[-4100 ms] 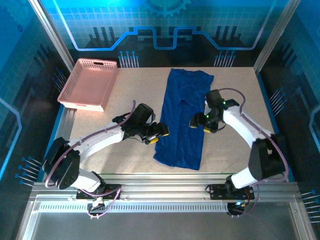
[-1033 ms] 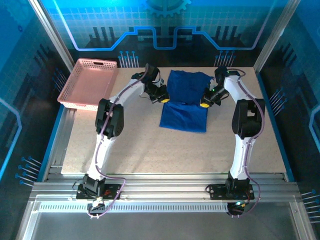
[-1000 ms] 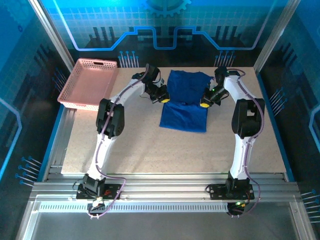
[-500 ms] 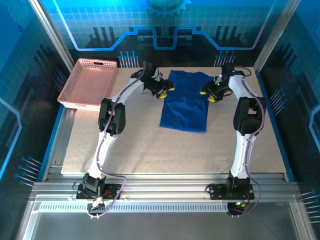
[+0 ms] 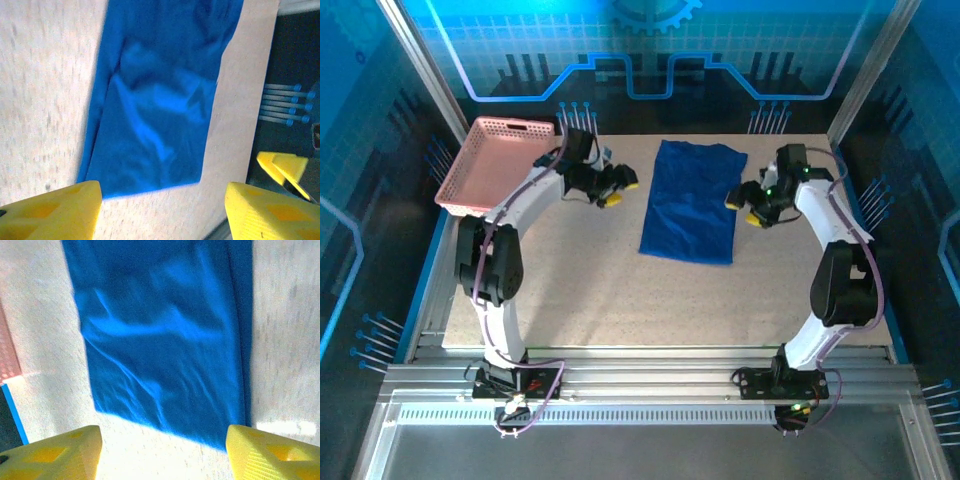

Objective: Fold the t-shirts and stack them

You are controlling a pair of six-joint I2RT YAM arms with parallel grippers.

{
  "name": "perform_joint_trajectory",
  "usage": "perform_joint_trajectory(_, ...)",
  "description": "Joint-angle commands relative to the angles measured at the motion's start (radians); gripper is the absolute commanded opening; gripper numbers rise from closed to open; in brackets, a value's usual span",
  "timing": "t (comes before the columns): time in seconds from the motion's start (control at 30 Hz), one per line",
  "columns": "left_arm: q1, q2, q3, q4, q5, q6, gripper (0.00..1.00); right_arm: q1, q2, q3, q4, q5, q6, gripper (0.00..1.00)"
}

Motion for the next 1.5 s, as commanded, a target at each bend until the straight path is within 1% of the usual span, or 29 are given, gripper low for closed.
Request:
perform_joint_trajectory(0.0, -0.02, -0.027, -0.183, 0.066, 0.088, 0.016, 0.67, 0.019, -0.057, -0.154, 0.047, -0.056, 0.029, 0.69)
perform_joint_trajectory(0.1, -0.05, -0.019, -0.281, 0.171, 0.144, -0.043, 0.65, 0.019, -0.077, -0.274, 0.12, -0.079, 0.051, 0.69)
perform_joint_trajectory(0.2, -0.074, 0.014, -0.311, 0.23, 0.149, -0.081, 0.65, 0.019, -0.072, -0.327, 0.169, -0.088, 0.066, 0.68)
perform_joint_trajectory(0.4, -0.087, 0.093, -0.311, 0.319, 0.14, -0.148, 0.63, 0.021, -0.021, -0.338, 0.189, -0.08, 0.071, 0.67)
perform_joint_trajectory(0.63, -0.095, 0.148, -0.288, 0.297, 0.113, -0.151, 0.6, 0.022, 0.019, -0.349, 0.212, -0.077, 0.088, 0.66)
perform_joint_trajectory(0.7, -0.095, 0.159, -0.287, 0.312, 0.109, -0.159, 0.59, 0.024, 0.029, -0.348, 0.223, -0.073, 0.091, 0.66)
perform_joint_trajectory(0.77, -0.1, 0.173, -0.284, 0.348, 0.12, -0.182, 0.57, 0.025, 0.042, -0.344, 0.235, -0.073, 0.096, 0.64)
perform_joint_trajectory(0.87, -0.127, 0.203, -0.244, 0.354, 0.137, -0.188, 0.54, 0.031, 0.074, -0.331, 0.247, -0.075, 0.104, 0.61)
perform_joint_trajectory(0.93, -0.148, 0.224, -0.222, 0.35, 0.145, -0.189, 0.51, 0.034, 0.098, -0.32, 0.254, -0.069, 0.109, 0.55)
perform_joint_trajectory(0.97, -0.156, 0.233, -0.215, 0.349, 0.146, -0.188, 0.47, 0.037, 0.113, -0.316, 0.265, -0.076, 0.116, 0.48)
perform_joint_trajectory(1.03, -0.165, 0.243, -0.211, 0.354, 0.146, -0.196, 0.37, 0.043, 0.133, -0.3, 0.27, -0.082, 0.127, 0.36)
perform_joint_trajectory(1.1, -0.165, 0.243, -0.211, 0.355, 0.146, -0.203, 0.24, 0.052, 0.138, -0.288, 0.254, -0.073, 0.132, 0.21)
perform_joint_trajectory(1.17, -0.162, 0.224, -0.205, 0.32, 0.141, -0.184, 0.12, 0.053, 0.119, -0.282, 0.222, -0.07, 0.126, 0.09)
perform_joint_trajectory(1.2, -0.161, 0.205, -0.207, 0.29, 0.129, -0.164, 0.08, 0.052, 0.103, -0.277, 0.192, -0.059, 0.113, 0.05)
perform_joint_trajectory(1.27, -0.161, 0.159, -0.222, 0.243, 0.105, -0.127, 0.01, 0.05, 0.068, -0.275, 0.127, -0.038, 0.086, 0.03)
perform_joint_trajectory(1.37, -0.16, 0.084, -0.281, 0.199, 0.073, -0.106, 0.0, 0.05, -0.005, -0.302, 0.062, -0.031, 0.063, 0.01)
perform_joint_trajectory(1.47, -0.167, -0.019, -0.383, 0.178, 0.032, -0.107, 0.0, 0.054, -0.106, -0.365, 0.013, -0.03, 0.06, 0.01)
